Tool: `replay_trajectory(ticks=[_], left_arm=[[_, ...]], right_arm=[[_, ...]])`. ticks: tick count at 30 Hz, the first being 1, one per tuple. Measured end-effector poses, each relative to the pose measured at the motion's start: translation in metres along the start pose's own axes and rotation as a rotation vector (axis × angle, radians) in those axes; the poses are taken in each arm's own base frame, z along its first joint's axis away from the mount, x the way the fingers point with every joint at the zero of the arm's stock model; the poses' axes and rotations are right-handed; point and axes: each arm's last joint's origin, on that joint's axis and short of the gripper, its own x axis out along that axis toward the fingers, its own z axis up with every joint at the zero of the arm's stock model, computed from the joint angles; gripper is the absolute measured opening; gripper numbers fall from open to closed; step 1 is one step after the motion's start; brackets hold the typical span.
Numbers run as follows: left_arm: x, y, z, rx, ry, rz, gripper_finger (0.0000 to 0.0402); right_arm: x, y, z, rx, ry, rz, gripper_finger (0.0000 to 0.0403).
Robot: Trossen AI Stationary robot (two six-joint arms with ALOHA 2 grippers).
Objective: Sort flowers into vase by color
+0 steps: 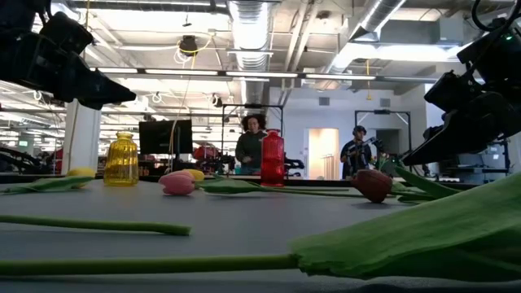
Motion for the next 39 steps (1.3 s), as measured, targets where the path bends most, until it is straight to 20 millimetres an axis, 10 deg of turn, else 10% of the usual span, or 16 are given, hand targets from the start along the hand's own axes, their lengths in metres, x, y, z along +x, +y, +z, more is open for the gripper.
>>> replay_trajectory(ticks=[24,39], left_arm=[[0.0,0.0,0.0,0.098,0.0,-0.001,0.0125],[0.0001,0.0008,0.0008,-0.385,-0.017,0.028,0.0125]], right_arm=[[0.0,0.0,0.0,0.0,0.0,0.0,0.023],[0.0,0.0,0.0002,-0.011,-0.002,0.0,0.023]])
